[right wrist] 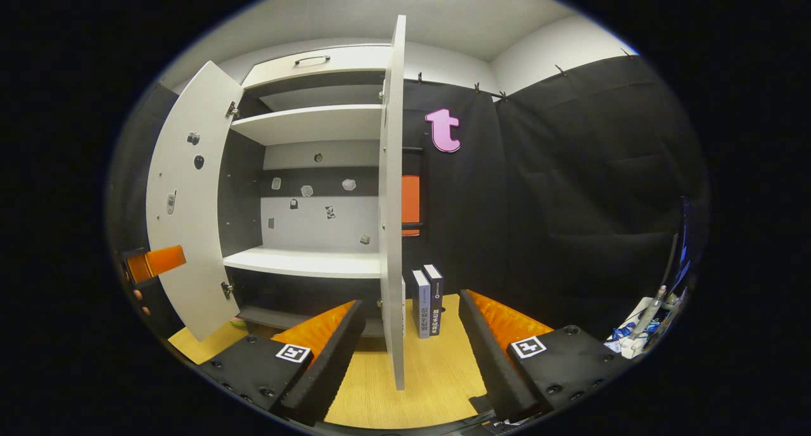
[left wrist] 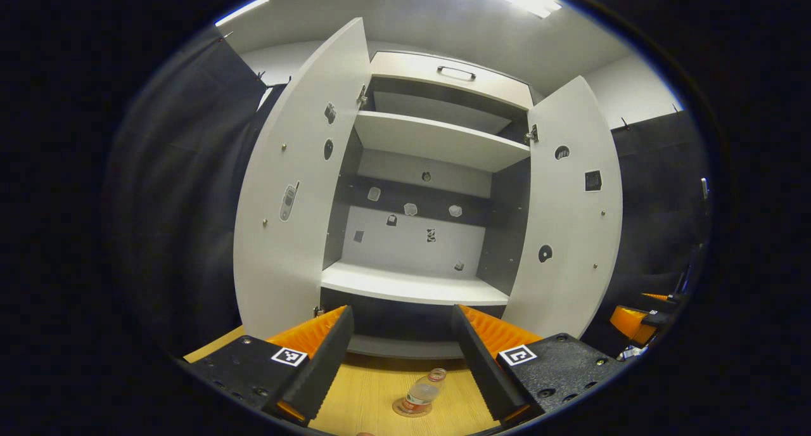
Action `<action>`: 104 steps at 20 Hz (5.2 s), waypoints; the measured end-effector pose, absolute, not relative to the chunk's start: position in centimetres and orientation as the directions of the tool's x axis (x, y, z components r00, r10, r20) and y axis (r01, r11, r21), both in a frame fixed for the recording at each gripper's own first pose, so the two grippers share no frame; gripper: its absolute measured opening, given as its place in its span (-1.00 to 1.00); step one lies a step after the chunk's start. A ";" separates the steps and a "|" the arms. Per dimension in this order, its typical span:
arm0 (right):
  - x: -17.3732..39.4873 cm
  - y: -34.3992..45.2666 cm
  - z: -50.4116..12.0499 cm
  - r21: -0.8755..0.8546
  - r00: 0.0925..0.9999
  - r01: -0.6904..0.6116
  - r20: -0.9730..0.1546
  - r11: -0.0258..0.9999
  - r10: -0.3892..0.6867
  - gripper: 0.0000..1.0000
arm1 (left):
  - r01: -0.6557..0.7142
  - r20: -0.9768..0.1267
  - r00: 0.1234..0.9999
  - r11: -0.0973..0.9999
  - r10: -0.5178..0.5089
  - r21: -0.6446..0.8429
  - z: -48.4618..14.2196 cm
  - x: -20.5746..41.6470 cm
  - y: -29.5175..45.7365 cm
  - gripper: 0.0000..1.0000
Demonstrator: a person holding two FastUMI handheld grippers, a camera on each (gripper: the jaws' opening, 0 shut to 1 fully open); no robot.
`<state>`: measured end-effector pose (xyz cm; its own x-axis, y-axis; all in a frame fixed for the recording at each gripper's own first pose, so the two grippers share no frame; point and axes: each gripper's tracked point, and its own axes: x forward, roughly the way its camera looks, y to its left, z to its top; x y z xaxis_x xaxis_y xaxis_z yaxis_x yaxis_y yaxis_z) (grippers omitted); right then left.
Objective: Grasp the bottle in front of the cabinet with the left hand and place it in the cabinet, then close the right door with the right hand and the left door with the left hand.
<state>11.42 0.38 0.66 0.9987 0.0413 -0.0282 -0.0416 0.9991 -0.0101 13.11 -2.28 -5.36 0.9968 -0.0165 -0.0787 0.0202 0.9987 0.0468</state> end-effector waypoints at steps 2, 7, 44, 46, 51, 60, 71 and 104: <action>11.6 0.2 0.9 -0.020 0.999 -0.034 -0.016 0.999 0.033 0.97 | 0.077 -0.098 0.993 0.996 -0.072 0.047 -6.6 13.4 -4.0 0.89; 11.1 -0.3 0.4 -0.037 0.999 -0.023 -0.034 0.999 0.022 0.97 | 0.120 -0.192 0.975 0.992 -0.111 0.036 -11.5 13.7 -5.7 0.90; 10.3 -9.2 -1.8 -0.072 0.978 0.111 -0.168 0.991 -0.121 0.97 | 0.097 -0.621 0.784 0.990 -0.012 0.104 -37.6 18.9 -4.7 0.53; 10.7 -8.9 -1.6 -0.074 0.981 0.101 -0.158 0.992 -0.111 0.97 | 0.131 -0.623 0.781 0.986 -0.040 0.101 -35.4 18.4 -5.5 0.53; 11.6 -7.3 -1.1 -0.061 0.988 0.063 -0.140 0.996 -0.071 0.97 | 0.152 -0.597 0.798 0.986 -0.084 0.065 -29.3 17.9 -6.5 0.53; 11.9 -5.5 -0.2 -0.042 0.994 0.037 -0.104 0.998 -0.041 0.97 | 0.199 -0.494 0.857 0.978 -0.145 0.057 -16.9 20.1 -6.5 0.52; 11.0 -5.6 1.3 -0.032 0.996 0.057 -0.066 0.998 -0.059 0.97 | 0.245 -0.405 0.894 0.966 -0.192 0.082 -8.6 29.8 -7.5 0.51; 14.8 -8.2 1.5 -0.023 0.992 0.100 -0.076 0.995 -0.102 0.97 | 0.210 -0.507 0.854 0.970 -0.120 0.124 -11.4 45.6 -8.5 0.91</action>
